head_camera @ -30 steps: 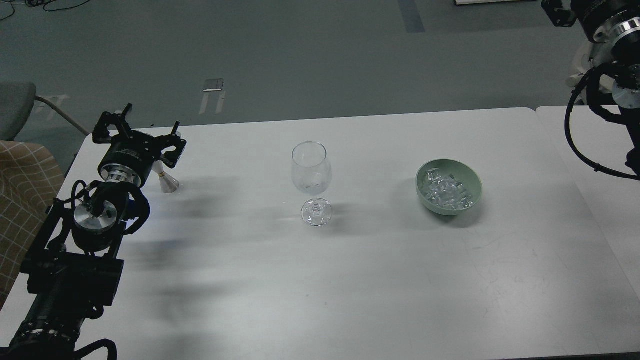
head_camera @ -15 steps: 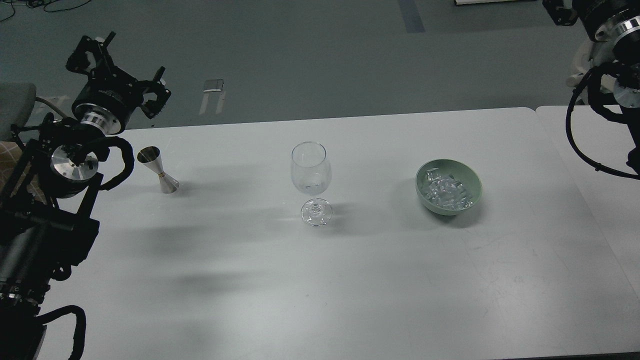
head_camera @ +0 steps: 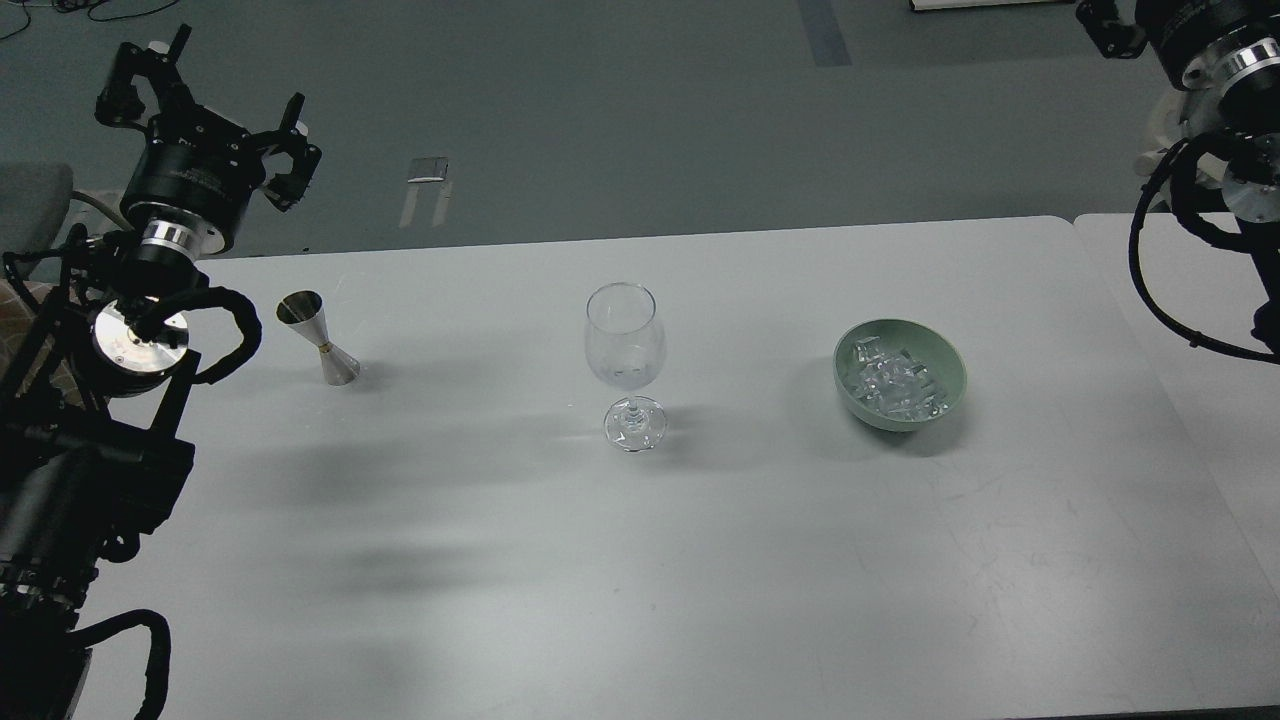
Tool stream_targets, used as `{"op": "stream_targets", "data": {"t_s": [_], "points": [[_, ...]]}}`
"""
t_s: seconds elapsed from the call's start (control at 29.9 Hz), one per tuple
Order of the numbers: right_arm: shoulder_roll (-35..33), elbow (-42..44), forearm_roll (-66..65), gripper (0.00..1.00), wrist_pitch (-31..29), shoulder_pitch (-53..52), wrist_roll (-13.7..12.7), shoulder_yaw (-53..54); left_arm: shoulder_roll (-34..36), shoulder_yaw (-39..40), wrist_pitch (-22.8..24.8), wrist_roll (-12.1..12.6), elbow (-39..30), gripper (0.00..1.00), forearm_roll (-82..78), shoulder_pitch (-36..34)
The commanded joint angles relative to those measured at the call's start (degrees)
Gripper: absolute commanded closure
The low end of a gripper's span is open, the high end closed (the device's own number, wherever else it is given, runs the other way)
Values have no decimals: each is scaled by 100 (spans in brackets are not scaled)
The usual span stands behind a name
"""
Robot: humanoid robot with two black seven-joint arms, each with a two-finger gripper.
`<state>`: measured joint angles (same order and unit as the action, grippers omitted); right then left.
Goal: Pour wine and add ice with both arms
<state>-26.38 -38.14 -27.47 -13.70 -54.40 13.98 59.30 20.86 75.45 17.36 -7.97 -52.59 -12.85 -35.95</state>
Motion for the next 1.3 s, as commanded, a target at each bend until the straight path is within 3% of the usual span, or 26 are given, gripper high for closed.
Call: {"op": "stream_targets", "data": {"t_s": [0.0,0.3,0.5,0.77,0.87,1.0,1.27], "points": [[-279,-1,-74,0,-1,-96,-1,-576,-3,5,31,-188,-6,2,11,9],[-455,-18,-548,0,25,-439,26,-1552,-12,-65,-22,-118,21,2,11,10],[-561,-325,-2217,0,25,-554,87,-1658,304,-294,48,-47,73,2,-77,18],[-1360,-1441,-4757,0,25,-615,96,-2422,410,-277,84,-56,240,2,-60,71],[-1510,-1538,-5548,0,-1,-782,96,-2782,445,-233,407,-47,240,2,-42,97],[-1842,-2047,-5647,0,-343,-984,210,-3440,437,-206,611,-56,240,2,20,106],[-1915,-2523,-5830,4,-326,-801,201,-4372,551,-145,673,-56,240,2,37,177]]}}
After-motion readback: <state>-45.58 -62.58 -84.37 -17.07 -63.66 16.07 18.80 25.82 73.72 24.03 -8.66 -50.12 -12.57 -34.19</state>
